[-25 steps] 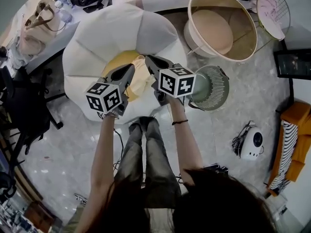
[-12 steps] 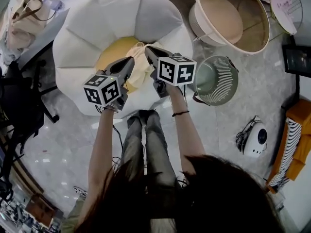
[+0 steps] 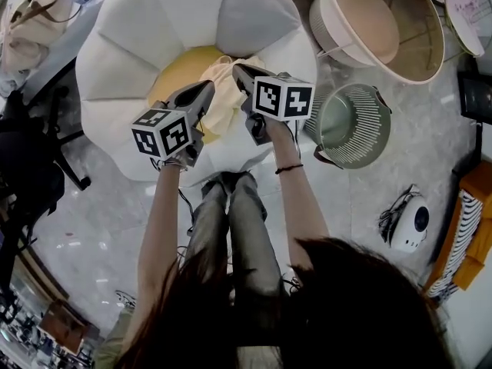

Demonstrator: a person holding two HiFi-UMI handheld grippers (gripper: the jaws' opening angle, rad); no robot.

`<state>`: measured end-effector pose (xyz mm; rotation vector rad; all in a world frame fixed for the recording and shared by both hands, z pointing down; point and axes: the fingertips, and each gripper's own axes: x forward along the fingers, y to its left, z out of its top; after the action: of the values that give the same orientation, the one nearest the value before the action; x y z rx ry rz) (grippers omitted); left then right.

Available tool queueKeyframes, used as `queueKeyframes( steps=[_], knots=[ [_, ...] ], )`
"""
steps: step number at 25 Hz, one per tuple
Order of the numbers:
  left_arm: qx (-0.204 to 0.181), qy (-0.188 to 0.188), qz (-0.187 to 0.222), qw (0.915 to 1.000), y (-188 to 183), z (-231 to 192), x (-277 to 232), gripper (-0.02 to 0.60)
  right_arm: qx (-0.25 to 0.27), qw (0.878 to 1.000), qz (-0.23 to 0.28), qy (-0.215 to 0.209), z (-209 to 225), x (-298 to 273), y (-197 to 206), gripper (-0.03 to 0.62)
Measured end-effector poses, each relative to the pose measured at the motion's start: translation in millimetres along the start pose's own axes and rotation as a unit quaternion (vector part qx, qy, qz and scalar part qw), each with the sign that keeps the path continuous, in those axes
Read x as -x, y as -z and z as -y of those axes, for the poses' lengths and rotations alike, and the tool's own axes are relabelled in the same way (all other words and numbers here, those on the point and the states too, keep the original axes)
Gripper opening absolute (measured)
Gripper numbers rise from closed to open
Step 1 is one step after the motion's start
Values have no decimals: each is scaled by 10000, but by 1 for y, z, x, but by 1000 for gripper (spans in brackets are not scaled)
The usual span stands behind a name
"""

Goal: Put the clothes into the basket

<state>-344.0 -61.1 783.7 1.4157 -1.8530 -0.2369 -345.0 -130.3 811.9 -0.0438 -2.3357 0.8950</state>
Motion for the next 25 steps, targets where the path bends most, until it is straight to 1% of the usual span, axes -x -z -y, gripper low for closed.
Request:
queueKeyframes(
  steps=[3,7,10,11,12,13,16,19,21,25],
  knots=[
    [-22,16,-37,10000,8,-10,-8,11,-109,9999,-74,56,13,-11,10,11],
    [-20,40,-119,9999,22,-22,-17,11,-294,9995,-122,-26,24,-23,25,11],
    [-11,73,-201,9998,31,-29,-23,11,-439,9989,-158,7,33,-29,38,14],
    [-17,83,-229,9997,34,-31,-25,11,-502,9986,-189,13,36,-32,43,32],
    [-28,93,-259,9996,38,-33,-27,11,-575,9981,-224,21,39,-34,49,72],
    [-38,103,-290,9995,41,-35,-29,11,-643,9976,-254,46,43,-36,54,94],
    [-46,142,-375,9992,48,-40,-38,11,-770,9963,-306,214,57,-40,68,129],
    [-66,192,-417,9989,53,-44,-45,11,-769,9956,-314,428,70,-41,78,176],
    [-80,231,-441,9987,56,-46,-49,11,-717,9954,-303,567,77,-42,84,198],
    [-126,289,-513,9982,63,-50,-56,11,-773,9937,-300,751,90,-46,94,219]
  ],
)
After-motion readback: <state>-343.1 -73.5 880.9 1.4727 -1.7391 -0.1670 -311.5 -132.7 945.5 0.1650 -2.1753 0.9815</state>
